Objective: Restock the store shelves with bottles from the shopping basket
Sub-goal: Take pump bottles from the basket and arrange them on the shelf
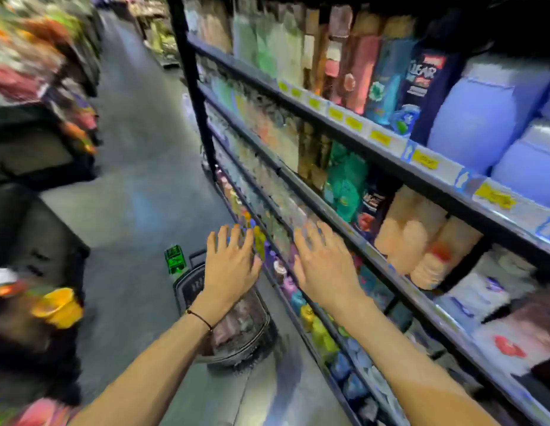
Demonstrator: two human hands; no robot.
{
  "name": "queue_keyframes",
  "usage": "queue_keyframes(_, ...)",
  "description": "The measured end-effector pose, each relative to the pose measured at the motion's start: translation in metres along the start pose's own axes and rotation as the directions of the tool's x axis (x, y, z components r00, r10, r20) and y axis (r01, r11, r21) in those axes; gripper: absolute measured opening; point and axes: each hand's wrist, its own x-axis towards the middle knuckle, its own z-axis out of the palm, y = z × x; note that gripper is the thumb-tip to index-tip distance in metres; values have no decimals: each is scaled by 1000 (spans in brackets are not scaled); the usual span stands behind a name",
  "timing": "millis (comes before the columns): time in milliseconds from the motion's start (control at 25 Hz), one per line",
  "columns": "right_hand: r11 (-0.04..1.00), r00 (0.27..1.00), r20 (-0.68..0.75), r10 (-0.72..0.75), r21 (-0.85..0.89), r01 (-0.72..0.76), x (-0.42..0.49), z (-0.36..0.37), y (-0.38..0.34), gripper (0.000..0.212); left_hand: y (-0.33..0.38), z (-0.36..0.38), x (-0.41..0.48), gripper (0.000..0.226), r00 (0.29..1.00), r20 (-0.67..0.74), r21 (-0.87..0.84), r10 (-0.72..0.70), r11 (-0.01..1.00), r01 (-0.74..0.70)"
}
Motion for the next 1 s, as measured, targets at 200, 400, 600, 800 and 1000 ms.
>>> queue_keyframes(200, 978, 954, 211, -211, 41, 207, 81, 88, -94, 66, -109, 50, -20, 57, 966, 164, 27, -199, 980, 197)
queue_keyframes(400, 962, 890, 367, -271, 103, 251, 141, 163, -161, 65, -198, 103, -23, 59, 895, 326, 21, -303, 949, 313)
queue_keyframes(600, 955, 839, 459, -292, 182, 233, 181, 233, -177, 63, -239, 157, -13, 47, 840, 435, -8, -325, 931, 364)
queue_keyframes(800, 949, 761, 570, -308, 237, 207, 221, 326, -165, 58, -255, 234, 17, 55, 744, 567, 16, -352, 909, 417)
queue_keyframes(1000, 934, 655, 667, -355, 290, 211, 274, 441, -151, 61, -270, 341, 43, 56, 655, 620, 56, -432, 857, 512)
